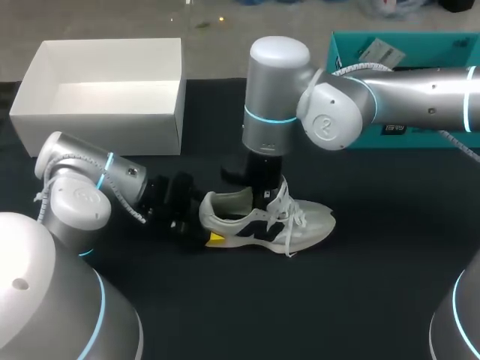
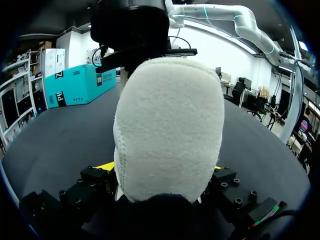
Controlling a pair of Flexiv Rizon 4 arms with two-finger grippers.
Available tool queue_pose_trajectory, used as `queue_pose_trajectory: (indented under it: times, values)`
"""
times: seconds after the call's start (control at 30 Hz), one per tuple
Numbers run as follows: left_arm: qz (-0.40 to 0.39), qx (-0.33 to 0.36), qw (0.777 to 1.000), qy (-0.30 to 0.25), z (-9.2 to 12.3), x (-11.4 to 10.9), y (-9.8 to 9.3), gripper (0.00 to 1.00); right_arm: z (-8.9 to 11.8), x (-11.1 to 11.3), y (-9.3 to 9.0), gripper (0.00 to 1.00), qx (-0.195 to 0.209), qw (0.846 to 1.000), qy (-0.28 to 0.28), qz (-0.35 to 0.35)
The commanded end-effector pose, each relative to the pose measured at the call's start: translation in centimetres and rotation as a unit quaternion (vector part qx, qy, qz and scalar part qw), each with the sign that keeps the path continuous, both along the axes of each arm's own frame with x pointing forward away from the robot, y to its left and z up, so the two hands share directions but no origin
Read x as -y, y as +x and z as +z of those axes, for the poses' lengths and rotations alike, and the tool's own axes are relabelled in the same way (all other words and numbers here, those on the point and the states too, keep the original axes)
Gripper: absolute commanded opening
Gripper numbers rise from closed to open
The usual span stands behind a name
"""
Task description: Take the shoe out of the shoebox, open the shoe tongue, remove and reinsert the insole, then place the shoe into the shoebox
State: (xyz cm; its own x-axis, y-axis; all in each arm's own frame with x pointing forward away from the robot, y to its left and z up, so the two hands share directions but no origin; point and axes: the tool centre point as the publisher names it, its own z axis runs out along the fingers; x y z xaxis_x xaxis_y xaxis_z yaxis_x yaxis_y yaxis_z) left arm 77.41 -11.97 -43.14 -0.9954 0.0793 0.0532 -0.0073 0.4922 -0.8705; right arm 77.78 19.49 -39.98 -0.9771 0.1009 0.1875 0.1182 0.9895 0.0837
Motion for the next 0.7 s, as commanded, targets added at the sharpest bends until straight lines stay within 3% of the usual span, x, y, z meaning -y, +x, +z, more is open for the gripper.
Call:
queue_pose_trajectory:
  times: [0.03, 0.7]
  values:
    - [0.001, 0.0, 1.0, 0.0, -0.5, 0.0, 0.1, 0.0, 1.7, -0.1, -0.7, 0.0, 0.013, 1.0, 0.007, 0.003]
    - [0.001, 0.0, 1.0, 0.0, -0.5, 0.0, 0.1, 0.0, 4.0, 0.6, 0.1, 0.0, 0.043, 0.998, 0.036, -0.007]
